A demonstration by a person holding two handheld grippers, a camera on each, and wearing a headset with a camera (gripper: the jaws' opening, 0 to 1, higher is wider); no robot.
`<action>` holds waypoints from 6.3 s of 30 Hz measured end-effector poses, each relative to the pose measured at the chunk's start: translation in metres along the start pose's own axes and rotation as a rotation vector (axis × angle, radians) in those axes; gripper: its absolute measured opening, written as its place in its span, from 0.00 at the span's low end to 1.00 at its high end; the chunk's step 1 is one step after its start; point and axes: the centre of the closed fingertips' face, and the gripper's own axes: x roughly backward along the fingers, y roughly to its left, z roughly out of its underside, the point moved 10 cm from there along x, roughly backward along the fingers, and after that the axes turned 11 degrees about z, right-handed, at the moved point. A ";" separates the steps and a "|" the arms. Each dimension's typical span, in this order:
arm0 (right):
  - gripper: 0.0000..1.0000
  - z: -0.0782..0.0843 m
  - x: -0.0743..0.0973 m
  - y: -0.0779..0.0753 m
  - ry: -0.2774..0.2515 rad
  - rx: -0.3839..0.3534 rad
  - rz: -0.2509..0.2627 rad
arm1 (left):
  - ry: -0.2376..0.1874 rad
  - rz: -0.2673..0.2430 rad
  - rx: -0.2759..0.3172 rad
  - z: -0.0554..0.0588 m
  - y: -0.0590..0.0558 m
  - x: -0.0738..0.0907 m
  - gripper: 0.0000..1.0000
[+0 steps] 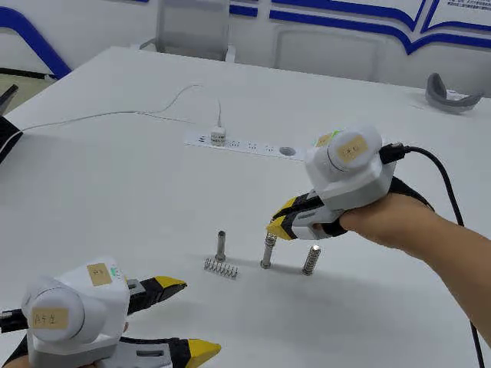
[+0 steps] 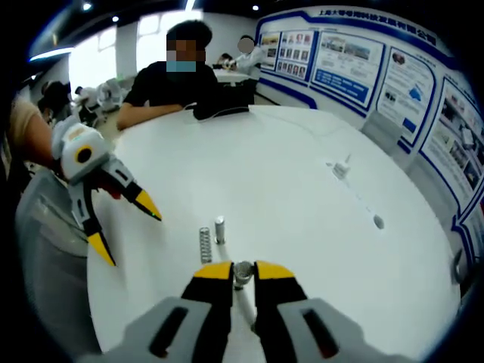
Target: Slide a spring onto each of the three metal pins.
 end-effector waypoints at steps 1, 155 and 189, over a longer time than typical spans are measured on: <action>0.12 0.001 -0.002 0.001 0.005 0.000 -0.002 | 0.000 0.000 0.000 0.000 0.000 0.000 0.60; 0.11 0.020 0.001 0.099 0.077 0.202 -0.306 | 0.029 0.047 -0.094 -0.006 -0.004 -0.006 0.39; 0.11 -0.008 0.015 0.108 0.003 0.240 -0.327 | 0.033 0.068 -0.181 -0.006 -0.009 -0.009 0.12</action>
